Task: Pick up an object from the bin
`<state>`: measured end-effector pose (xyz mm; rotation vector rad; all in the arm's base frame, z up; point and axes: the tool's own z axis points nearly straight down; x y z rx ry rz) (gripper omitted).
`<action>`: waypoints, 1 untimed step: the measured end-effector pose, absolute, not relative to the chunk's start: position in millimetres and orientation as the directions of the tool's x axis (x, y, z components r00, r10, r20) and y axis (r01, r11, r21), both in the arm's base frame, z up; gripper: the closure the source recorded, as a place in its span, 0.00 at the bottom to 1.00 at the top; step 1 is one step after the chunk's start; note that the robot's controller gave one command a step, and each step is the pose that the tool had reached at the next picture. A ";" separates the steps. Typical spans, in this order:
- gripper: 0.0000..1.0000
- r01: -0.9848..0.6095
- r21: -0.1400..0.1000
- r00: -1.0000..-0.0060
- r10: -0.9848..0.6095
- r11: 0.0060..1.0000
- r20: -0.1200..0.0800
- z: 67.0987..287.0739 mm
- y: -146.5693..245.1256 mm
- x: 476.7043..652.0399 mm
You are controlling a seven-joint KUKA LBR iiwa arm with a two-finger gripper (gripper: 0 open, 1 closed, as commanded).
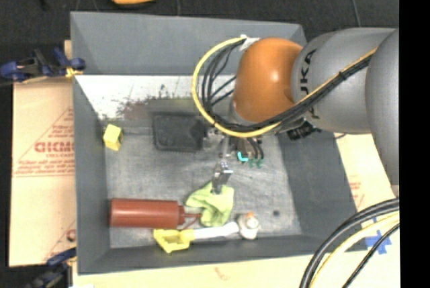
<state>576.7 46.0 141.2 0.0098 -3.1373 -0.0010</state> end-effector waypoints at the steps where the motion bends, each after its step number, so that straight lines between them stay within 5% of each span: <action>1: 1.00 -0.004 0.001 -1.000 -0.004 1.000 -0.003 145.5 45.8 578.6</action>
Offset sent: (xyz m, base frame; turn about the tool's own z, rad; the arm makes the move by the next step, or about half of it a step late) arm 0.0000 0.0000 0.0000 0.0000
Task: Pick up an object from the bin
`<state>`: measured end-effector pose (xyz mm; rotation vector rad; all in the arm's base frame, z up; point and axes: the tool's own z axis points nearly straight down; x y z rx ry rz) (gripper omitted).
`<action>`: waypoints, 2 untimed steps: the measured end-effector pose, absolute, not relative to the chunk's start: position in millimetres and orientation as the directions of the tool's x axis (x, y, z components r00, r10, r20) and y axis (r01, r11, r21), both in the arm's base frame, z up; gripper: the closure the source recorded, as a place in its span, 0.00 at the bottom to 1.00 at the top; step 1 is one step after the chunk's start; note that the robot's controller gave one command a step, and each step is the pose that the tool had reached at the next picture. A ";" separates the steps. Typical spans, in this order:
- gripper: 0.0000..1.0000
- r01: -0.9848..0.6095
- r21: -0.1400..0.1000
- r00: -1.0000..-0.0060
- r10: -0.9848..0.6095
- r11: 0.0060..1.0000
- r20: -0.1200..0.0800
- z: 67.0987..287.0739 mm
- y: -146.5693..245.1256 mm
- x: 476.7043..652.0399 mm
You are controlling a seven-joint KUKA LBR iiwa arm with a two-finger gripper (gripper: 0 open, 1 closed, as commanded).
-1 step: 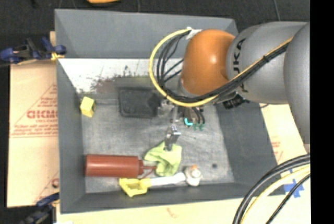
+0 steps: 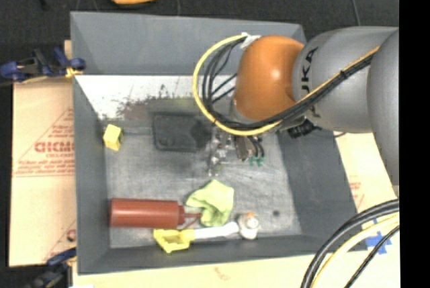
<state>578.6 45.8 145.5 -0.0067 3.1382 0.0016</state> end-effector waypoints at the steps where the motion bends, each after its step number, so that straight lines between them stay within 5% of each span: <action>1: 0.00 -0.003 0.001 -1.000 -0.003 1.000 -0.003 145.5 45.7 578.7; 2: 0.00 -0.002 0.001 -1.000 -0.002 1.000 -0.003 145.5 45.6 578.7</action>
Offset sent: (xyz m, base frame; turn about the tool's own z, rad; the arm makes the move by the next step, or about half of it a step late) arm 0.0000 0.0000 0.0000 0.0000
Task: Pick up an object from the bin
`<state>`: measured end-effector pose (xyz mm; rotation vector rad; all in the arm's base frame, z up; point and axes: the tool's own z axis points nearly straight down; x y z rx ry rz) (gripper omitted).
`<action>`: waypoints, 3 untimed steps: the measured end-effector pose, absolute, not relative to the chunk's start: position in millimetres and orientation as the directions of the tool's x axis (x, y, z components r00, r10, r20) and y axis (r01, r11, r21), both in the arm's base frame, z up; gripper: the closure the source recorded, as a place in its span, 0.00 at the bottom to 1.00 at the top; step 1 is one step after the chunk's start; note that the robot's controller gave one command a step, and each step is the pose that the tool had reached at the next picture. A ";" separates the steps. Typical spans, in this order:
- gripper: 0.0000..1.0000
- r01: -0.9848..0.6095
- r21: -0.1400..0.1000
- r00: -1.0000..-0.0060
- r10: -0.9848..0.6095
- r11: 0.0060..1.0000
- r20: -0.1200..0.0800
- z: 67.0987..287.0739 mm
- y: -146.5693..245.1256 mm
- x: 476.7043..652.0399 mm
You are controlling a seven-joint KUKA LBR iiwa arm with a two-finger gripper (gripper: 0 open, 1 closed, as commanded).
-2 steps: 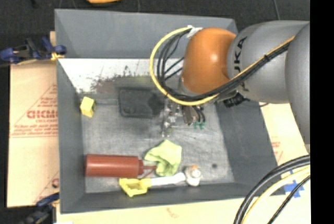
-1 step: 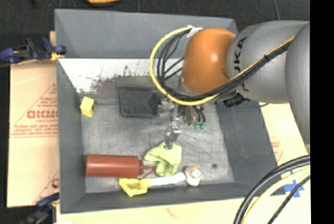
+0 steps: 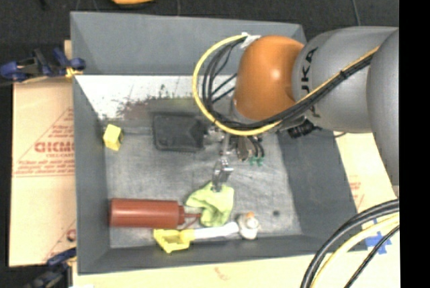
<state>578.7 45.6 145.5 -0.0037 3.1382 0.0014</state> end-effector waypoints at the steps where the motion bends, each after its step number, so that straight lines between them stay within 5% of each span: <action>1: 0.00 -0.092 0.001 -0.996 -0.092 0.996 -0.009 138.1 26.7 558.2; 2: 0.00 -0.156 -0.005 -0.988 -0.156 0.988 -0.001 116.8 1.8 531.5; 3: 0.00 -0.180 -0.002 -0.983 -0.180 0.984 -0.028 87.9 18.4 506.2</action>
Offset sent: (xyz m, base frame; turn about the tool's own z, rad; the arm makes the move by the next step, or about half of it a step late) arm -0.0684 0.0137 -0.0557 -0.0892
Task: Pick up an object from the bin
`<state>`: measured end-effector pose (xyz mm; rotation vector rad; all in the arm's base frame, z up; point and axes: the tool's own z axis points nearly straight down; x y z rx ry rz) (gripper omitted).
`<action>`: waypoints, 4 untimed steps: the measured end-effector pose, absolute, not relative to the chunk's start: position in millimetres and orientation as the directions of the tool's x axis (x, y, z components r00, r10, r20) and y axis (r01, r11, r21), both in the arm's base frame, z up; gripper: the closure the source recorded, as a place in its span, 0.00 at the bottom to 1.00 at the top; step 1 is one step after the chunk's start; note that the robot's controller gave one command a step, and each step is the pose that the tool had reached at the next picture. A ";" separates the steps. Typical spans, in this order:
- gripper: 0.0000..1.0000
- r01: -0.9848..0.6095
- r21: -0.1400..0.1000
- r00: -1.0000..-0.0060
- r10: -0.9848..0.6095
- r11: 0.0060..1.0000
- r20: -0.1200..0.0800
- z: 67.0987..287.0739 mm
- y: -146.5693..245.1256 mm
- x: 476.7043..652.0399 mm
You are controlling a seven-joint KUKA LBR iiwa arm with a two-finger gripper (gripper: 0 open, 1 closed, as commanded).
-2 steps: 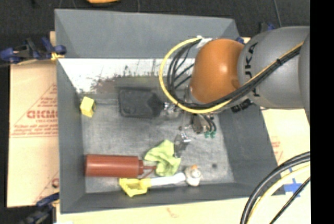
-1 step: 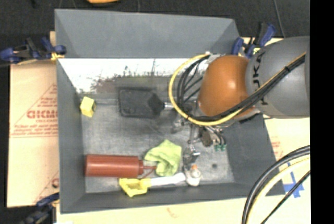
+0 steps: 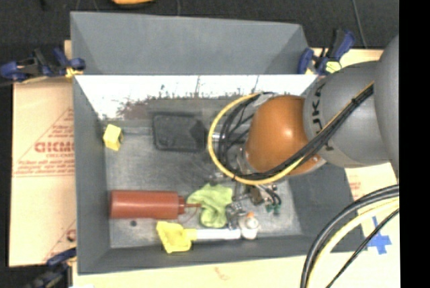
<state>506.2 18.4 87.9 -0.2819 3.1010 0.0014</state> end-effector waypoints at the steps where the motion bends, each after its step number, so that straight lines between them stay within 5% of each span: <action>1: 1.00 -0.196 -0.001 -0.981 -0.196 0.981 -0.007 83.3 16.8 500.8; 2: 1.00 -0.196 -0.001 -0.981 -0.196 0.981 -0.007 83.3 16.8 500.8; 3: 1.00 -0.190 -0.001 -0.982 -0.190 0.982 -0.003 191.7 29.3 507.2; 4: 1.00 -0.190 0.000 -0.982 -0.190 0.982 -0.003 191.7 29.3 507.2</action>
Offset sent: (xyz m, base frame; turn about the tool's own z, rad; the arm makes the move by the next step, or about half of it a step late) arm 0.0000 0.0000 0.0000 0.0000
